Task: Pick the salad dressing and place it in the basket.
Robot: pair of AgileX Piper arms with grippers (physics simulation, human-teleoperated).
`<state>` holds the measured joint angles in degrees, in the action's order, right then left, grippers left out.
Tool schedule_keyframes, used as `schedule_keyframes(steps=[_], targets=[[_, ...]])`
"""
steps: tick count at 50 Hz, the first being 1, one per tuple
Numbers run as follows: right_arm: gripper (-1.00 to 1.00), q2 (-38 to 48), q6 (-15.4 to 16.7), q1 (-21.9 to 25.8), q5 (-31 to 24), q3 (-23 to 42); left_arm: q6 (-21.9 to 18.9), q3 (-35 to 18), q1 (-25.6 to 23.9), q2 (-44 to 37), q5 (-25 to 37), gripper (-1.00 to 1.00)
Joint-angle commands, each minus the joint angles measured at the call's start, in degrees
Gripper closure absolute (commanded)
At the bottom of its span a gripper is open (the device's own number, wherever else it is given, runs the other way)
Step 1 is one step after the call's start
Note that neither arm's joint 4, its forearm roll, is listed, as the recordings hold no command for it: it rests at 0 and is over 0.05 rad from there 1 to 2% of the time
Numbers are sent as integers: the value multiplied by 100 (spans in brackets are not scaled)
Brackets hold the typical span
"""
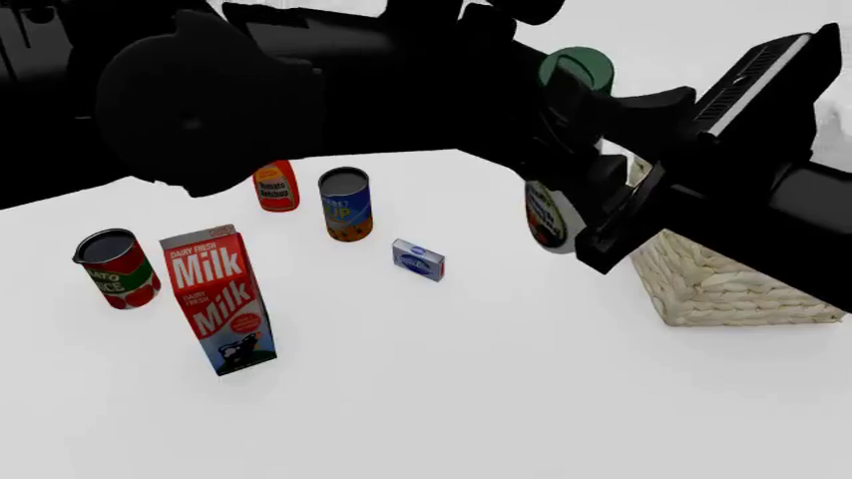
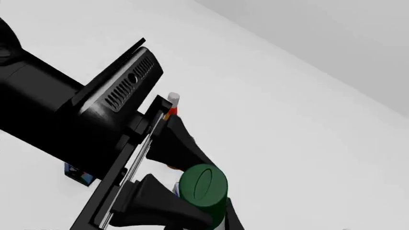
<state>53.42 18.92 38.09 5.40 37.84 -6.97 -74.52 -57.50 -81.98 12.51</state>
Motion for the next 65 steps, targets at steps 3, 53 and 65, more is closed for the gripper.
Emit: schedule_keyframes(steps=[3,53,65], targets=[[100,-91,60,92,12,-7,-81,44,6,66,-54,100],[100,-269,-193,61,138,-238,99,-969,558,1926,1131,-100],[100,-457,-228,-26,-41,-127,32,797,2035,3245,232,-100]])
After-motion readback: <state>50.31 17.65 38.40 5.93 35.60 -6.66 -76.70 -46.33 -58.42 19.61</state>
